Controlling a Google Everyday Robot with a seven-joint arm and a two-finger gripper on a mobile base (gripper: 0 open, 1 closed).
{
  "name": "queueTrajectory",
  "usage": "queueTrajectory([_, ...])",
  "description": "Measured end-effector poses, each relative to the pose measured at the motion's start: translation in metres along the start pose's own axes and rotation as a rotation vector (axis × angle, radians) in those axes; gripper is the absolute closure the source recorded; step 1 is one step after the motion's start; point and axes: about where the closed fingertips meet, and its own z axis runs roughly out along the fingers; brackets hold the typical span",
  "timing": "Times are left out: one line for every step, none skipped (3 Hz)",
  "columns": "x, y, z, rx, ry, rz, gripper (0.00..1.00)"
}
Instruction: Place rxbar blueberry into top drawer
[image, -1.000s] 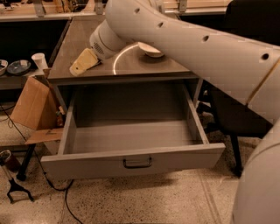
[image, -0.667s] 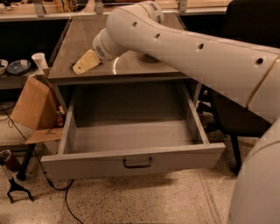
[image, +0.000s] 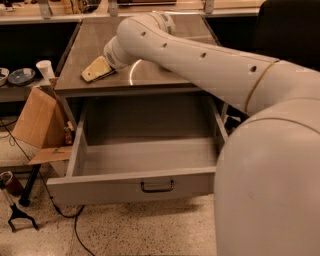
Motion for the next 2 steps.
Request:
queueTrajectory([-0.005,-0.007,0.031,-0.04,0.007,0.009,0.0])
queueTrajectory([-0.01,-0.001,0.053,-0.094,0.014,0.0,0.0])
